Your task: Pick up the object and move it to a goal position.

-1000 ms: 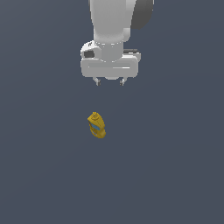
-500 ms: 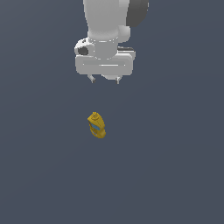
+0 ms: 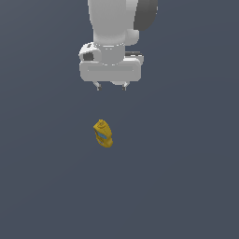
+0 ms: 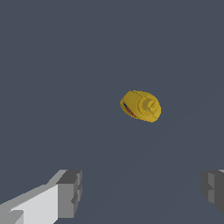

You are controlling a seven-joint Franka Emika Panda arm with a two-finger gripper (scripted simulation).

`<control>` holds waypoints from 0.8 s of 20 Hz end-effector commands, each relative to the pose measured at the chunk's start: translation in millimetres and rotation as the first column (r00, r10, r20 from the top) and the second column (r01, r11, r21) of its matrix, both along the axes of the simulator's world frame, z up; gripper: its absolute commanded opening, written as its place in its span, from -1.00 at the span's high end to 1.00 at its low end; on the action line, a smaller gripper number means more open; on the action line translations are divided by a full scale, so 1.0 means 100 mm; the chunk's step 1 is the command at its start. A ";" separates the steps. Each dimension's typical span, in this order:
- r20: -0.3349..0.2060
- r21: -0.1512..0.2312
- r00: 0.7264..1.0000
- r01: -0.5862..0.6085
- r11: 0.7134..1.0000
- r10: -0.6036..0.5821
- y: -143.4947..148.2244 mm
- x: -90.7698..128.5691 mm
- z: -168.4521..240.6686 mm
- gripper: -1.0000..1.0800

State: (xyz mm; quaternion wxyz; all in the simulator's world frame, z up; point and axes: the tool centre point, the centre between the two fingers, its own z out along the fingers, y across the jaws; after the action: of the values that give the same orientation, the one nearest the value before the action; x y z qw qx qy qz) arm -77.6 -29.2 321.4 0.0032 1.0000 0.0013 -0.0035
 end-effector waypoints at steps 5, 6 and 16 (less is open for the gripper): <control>0.000 0.001 0.997 -0.083 0.997 0.083 -0.05 0.07 -0.09 -0.92; 0.000 0.001 0.995 -0.101 0.995 0.101 -0.06 0.08 -0.10 -0.92; 0.001 0.004 0.949 -0.316 0.949 0.316 -0.18 0.24 -0.34 -0.92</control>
State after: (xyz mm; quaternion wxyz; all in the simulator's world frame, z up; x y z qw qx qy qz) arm -55.9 -45.2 291.0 0.0019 0.9896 0.1437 -0.0029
